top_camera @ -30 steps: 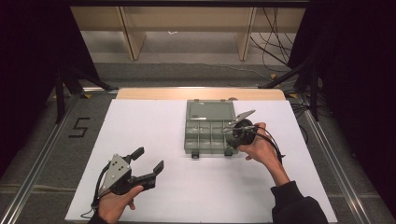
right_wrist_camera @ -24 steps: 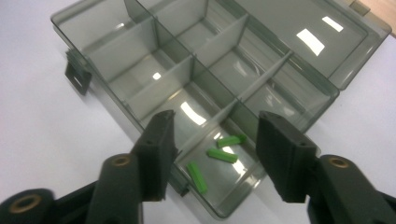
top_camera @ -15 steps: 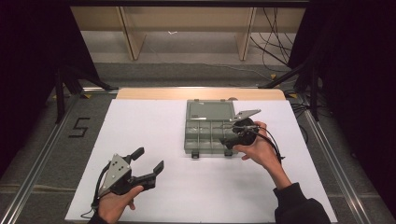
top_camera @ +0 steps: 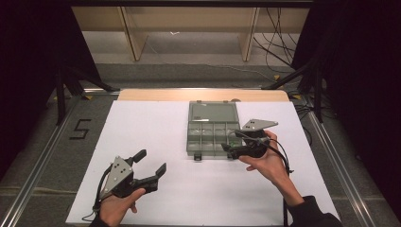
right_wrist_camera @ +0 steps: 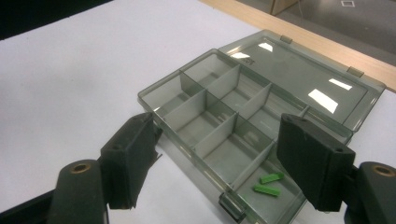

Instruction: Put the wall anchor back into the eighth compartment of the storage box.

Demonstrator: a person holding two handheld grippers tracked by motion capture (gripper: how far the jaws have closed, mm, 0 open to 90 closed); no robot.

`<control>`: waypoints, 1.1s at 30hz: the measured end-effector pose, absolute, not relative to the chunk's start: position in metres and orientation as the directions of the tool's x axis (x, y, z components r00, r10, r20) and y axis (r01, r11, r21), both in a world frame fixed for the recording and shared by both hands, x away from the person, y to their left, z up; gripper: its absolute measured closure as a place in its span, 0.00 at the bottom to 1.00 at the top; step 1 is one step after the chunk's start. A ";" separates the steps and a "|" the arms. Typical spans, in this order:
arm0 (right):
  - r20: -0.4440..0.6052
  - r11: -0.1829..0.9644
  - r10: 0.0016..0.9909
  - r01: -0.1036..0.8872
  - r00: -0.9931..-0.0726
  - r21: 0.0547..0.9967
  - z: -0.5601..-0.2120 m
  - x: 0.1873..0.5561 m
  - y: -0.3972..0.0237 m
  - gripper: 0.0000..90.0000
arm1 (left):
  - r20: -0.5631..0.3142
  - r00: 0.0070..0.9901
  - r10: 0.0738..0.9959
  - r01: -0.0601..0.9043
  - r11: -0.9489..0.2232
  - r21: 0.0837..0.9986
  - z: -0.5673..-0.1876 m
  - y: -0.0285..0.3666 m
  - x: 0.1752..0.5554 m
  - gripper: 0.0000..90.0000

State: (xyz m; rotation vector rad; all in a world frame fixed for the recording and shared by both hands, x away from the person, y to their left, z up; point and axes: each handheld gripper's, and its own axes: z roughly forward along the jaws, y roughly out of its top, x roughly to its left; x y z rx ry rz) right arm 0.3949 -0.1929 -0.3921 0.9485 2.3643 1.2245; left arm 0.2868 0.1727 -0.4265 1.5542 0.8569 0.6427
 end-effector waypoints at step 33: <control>0.115 0.234 0.661 0.349 -0.741 0.907 -0.406 0.343 -0.202 0.24 | -0.059 0.583 0.810 0.164 -0.047 0.985 -0.427 0.172 0.286 0.20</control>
